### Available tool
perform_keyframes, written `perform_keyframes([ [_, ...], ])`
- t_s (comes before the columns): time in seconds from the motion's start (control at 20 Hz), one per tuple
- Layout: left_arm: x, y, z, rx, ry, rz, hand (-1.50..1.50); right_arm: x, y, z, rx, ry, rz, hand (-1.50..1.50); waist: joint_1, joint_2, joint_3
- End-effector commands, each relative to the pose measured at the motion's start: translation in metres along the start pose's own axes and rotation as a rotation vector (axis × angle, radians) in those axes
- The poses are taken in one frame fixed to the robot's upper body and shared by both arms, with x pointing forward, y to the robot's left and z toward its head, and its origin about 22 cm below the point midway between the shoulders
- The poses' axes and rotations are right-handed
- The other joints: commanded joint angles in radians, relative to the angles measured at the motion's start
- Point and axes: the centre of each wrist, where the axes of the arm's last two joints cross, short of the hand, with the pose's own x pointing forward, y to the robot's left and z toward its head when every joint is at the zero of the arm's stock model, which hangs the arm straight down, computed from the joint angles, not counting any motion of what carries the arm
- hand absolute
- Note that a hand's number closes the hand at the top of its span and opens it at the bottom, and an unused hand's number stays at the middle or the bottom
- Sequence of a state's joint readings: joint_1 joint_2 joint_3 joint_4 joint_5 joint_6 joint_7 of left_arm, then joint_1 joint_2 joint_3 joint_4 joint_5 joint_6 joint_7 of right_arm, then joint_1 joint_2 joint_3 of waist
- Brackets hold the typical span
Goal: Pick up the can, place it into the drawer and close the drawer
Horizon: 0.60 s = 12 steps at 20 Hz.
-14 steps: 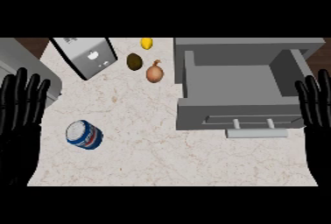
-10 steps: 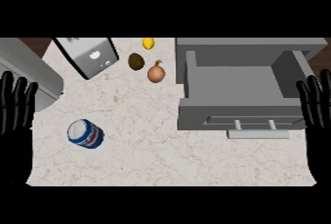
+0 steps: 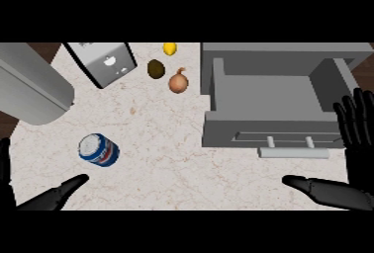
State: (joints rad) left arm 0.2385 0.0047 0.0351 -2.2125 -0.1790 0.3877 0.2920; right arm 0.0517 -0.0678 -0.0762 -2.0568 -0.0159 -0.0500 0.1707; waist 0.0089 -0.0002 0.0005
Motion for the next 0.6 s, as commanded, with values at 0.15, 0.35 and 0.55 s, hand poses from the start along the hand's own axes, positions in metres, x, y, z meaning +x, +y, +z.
perform_keyframes([
  [0.15, 0.01, -0.005, 0.017, 0.096, 0.049, -0.004, -1.5, 0.004, -0.006, 0.009, -0.009, 0.027, 0.027, -1.5, -0.009, -0.001, 0.0],
  [0.35, 0.008, -0.015, 0.012, 0.077, 0.039, -0.016, -1.5, 0.004, -0.014, -0.012, -0.018, 0.036, 0.003, -1.5, -0.007, 0.0, 0.0],
  [0.55, 0.004, -0.015, 0.007, 0.041, 0.105, 0.005, -1.5, 0.001, -0.023, 0.015, -0.039, 0.038, 0.026, -1.5, -0.01, -0.001, -0.001],
])
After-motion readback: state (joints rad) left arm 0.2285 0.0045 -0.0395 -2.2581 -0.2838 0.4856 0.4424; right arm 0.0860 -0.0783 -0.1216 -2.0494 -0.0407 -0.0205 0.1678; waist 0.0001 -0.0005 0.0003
